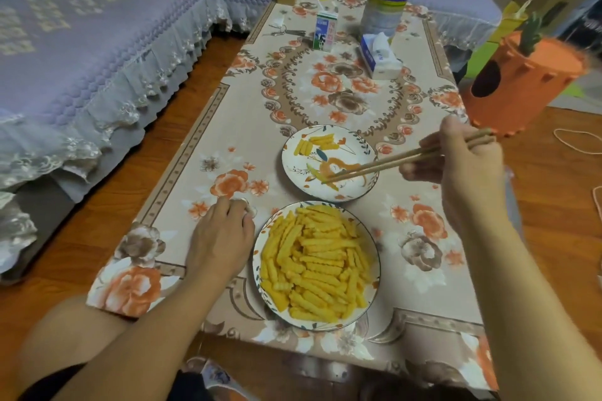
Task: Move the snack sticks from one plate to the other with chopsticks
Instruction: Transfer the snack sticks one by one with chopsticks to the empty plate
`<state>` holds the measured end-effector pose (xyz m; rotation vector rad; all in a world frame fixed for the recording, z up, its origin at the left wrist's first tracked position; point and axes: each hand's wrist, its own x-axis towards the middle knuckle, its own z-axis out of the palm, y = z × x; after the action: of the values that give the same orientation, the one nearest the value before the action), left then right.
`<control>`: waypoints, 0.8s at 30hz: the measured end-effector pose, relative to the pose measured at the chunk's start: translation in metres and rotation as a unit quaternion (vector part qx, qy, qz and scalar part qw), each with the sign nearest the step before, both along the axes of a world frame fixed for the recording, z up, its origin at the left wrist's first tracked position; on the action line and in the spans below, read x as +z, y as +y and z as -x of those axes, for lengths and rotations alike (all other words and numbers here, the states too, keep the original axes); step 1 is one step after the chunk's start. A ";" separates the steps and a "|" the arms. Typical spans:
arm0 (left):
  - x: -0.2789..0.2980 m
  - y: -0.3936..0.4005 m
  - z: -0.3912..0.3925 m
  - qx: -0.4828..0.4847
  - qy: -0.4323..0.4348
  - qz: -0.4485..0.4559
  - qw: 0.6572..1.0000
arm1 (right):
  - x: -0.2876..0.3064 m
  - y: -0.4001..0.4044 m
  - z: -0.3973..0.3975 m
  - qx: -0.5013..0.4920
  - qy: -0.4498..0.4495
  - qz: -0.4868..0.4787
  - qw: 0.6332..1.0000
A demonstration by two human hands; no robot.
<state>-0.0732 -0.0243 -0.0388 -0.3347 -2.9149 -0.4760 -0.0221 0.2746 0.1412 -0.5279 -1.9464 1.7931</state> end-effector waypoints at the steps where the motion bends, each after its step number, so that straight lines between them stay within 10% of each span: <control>1: 0.000 0.000 -0.001 -0.002 -0.002 -0.001 1.000 | 0.008 -0.002 -0.020 0.018 0.005 0.018 1.000; 14: 0.007 -0.014 0.005 -0.025 -0.140 -0.260 0.955 | 0.018 -0.020 -0.102 0.019 -0.035 -0.030 0.999; 24: -0.001 -0.019 -0.024 -0.077 -0.064 -0.177 0.979 | -0.026 -0.010 0.022 -0.003 -0.027 -0.111 0.993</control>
<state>-0.0494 -0.0429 -0.0397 -0.4927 -2.8564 -1.0595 -0.0445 0.2651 0.1157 -0.5108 -2.1439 1.5465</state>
